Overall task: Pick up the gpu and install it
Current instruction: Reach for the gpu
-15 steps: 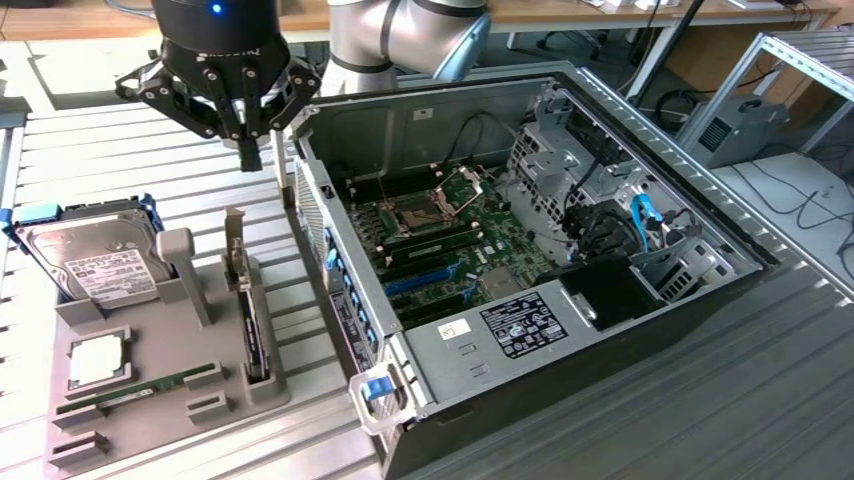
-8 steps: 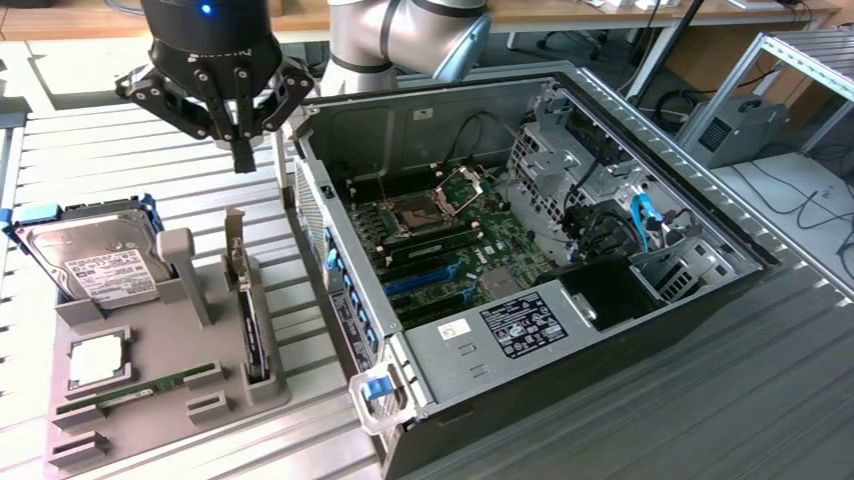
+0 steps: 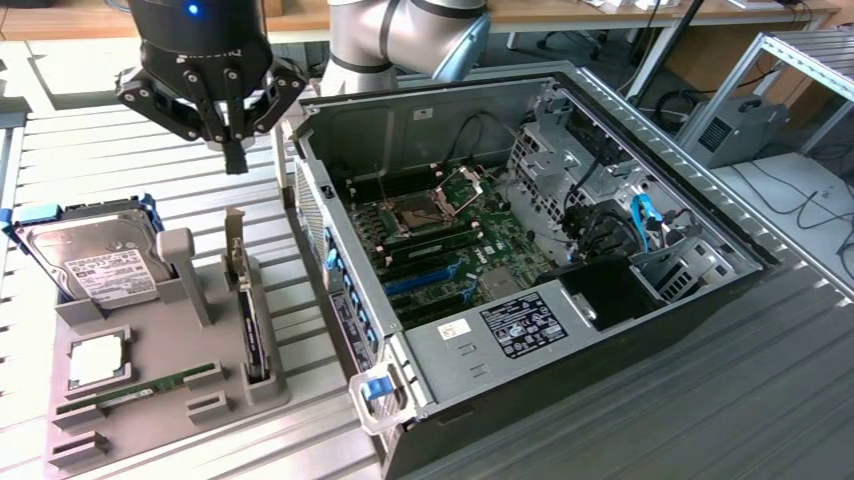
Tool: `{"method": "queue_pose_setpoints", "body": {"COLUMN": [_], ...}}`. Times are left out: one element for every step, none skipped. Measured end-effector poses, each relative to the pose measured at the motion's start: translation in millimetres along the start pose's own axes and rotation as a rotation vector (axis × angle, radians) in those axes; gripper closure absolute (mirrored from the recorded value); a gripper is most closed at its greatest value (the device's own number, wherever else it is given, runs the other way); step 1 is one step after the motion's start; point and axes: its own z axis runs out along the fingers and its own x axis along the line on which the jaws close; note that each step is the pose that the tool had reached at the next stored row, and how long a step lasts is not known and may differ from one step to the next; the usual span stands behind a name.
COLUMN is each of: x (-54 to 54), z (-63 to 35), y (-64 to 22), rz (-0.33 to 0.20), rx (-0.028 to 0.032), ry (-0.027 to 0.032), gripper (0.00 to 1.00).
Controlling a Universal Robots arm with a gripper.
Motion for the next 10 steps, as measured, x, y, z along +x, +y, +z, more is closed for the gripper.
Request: {"method": "queue_pose_setpoints", "body": {"x": [0.8, 2.2, 3.3, 4.1, 4.9, 5.7, 6.7, 7.3, 7.8, 8.5], "z": [0.0, -0.1, -0.1, -0.1, -0.1, -0.1, -0.2, -0.2, -0.2, -0.3], "y": [-0.1, -0.2, -0.2, -0.3, -0.4, -0.4, -0.5, -0.5, -0.6, -0.6], "rz": [0.000, 0.000, 0.000, 0.000, 0.000, 0.000, 0.000, 0.000, 0.000, 0.000], "rx": [0.0000, 0.0000, 0.0000, 0.0000, 0.0000, -0.0001, 0.0000, 0.0000, 0.0000, 0.0001], "ry": [0.0000, -0.0001, -0.0002, -0.0001, -0.0002, -0.0002, -0.0002, -0.0002, -0.0002, -0.0002], "gripper": [0.89, 0.89, 0.89, 0.89, 0.89, 0.89, 0.89, 0.89, 0.89, 0.89]}}
